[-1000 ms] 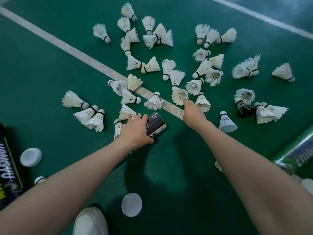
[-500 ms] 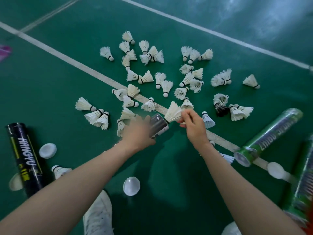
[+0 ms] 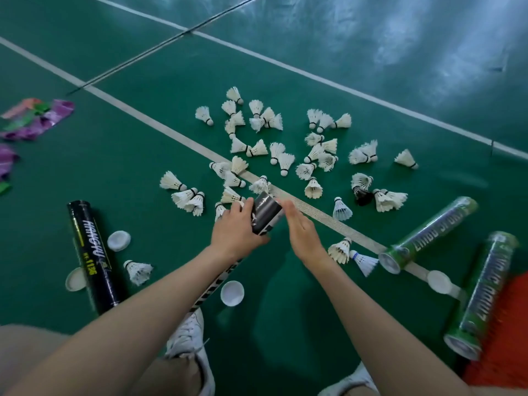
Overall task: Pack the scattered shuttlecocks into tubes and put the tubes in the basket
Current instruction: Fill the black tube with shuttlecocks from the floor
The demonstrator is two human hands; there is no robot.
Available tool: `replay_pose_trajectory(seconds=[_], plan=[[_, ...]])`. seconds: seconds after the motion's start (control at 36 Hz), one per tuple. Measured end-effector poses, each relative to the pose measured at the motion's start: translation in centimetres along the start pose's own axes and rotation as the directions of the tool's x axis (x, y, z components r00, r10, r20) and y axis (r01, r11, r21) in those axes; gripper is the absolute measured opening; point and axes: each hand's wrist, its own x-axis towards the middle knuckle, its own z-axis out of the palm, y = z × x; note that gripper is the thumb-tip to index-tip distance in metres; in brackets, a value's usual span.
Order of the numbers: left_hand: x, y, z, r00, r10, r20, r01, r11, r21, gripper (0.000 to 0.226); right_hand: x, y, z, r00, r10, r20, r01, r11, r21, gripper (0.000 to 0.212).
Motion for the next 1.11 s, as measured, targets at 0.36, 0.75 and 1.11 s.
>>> replay_pose_trajectory(seconds=[0.36, 0.75, 1.11], plan=[[4.6, -6.9, 3.1, 0.949, -0.261, 0.175, 0.228, 0.956, 0.187, 0.087, 8.2, 5.1, 3.5, 0.97, 0.215, 0.109, -0.166, 0.925, -0.342, 0.038], [9.3, -13.5, 7.4, 0.876, -0.403, 0.265, 0.403, 0.913, 0.056, 0.086, 19.8, 11.1, 10.3, 0.909, 0.179, 0.376, 0.161, 0.681, -0.714, 0.068], [9.7, -11.1, 6.9, 0.882, -0.334, 0.333, 0.34, 0.94, 0.043, 0.083, 17.1, 13.0, 5.1, 1.0, 0.0, 0.014, 0.008, 0.823, -0.568, 0.009]])
